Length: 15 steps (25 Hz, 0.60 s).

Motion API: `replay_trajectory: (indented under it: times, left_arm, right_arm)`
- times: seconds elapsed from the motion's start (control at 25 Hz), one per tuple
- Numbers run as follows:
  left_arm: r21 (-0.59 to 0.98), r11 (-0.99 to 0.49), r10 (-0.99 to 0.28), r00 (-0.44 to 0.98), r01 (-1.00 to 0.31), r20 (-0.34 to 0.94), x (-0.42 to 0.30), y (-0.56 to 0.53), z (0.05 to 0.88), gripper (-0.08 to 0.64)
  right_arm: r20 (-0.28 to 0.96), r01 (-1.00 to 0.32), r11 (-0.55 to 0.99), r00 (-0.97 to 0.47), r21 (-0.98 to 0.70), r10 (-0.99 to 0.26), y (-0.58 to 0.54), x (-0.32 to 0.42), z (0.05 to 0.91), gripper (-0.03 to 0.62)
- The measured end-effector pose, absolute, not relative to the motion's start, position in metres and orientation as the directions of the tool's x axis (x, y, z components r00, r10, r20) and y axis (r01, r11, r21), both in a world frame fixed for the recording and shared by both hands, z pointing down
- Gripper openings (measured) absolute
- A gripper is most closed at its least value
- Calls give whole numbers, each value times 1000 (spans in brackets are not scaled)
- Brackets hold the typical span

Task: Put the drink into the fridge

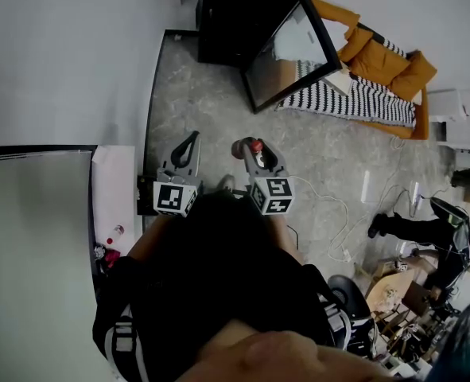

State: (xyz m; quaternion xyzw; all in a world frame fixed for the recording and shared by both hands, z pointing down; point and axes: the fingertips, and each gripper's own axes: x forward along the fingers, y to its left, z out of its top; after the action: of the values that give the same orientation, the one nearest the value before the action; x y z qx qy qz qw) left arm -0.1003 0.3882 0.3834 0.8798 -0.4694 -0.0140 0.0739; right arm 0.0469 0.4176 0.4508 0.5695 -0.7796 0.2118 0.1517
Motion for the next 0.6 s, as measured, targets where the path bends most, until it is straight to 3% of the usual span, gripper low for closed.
replay_trajectory:
  times: [0.6]
  left_arm:
    - [157,-583,-805,592,-797,16,-161,364,379,5]
  right_arm:
    - [476,-968,205,-250,-146,-843,396,-7,453,141]
